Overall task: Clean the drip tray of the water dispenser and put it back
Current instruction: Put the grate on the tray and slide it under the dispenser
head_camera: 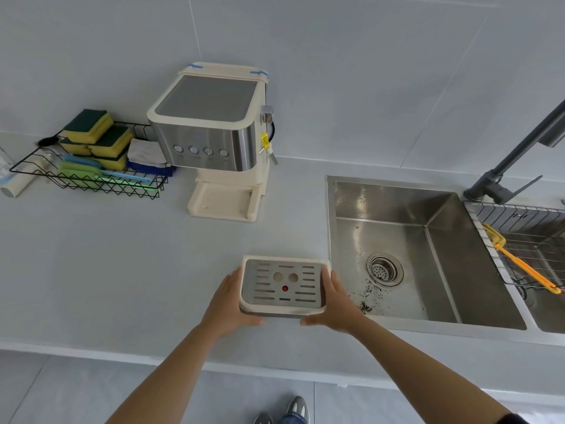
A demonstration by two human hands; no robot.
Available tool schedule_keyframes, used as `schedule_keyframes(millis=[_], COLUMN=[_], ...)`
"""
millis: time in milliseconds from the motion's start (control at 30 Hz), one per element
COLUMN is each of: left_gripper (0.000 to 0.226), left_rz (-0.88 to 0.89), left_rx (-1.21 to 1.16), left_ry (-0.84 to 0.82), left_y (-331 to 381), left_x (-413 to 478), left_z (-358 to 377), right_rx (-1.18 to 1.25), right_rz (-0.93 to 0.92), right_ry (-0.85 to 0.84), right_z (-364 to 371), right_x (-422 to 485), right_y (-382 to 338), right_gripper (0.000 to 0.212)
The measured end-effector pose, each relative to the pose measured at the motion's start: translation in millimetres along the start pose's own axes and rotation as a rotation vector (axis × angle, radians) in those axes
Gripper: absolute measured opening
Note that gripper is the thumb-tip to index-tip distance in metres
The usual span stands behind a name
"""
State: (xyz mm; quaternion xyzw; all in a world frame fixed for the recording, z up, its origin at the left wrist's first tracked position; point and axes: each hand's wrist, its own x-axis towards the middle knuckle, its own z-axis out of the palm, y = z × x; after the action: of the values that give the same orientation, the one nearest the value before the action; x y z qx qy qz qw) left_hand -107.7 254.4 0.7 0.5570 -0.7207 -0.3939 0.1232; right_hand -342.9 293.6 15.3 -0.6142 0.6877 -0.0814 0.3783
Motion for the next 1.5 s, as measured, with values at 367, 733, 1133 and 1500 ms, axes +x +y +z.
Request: schedule_keyframes(millis=[367, 733, 1133, 1500], left_gripper=[0.100, 0.090, 0.090, 0.087], left_rz=[-0.064, -0.058, 0.015, 0.059], left_rx=[-0.133, -0.195, -0.170, -0.103], left_ry=[0.031, 0.142, 0.160, 0.030], left_y=[-0.2, 18.8, -12.8, -84.8], left_x=[2.6, 12.6, 44.5, 88.9], left_z=[3.1, -43.1, -138.0, -181.0], right_rx=[0.025, 0.074, 0.149, 0.179], right_rz=[-0.010, -0.155, -0.251, -0.100], right_ry=[0.030, 0.036, 0.117, 0.197], right_z=[3.3, -34.8, -30.2, 17.4], right_x=[7.3, 38.8, 90.9, 132.6], right_y=[7.5, -30.1, -116.7, -166.6], right_gripper=[0.123, 0.115, 0.096, 0.111])
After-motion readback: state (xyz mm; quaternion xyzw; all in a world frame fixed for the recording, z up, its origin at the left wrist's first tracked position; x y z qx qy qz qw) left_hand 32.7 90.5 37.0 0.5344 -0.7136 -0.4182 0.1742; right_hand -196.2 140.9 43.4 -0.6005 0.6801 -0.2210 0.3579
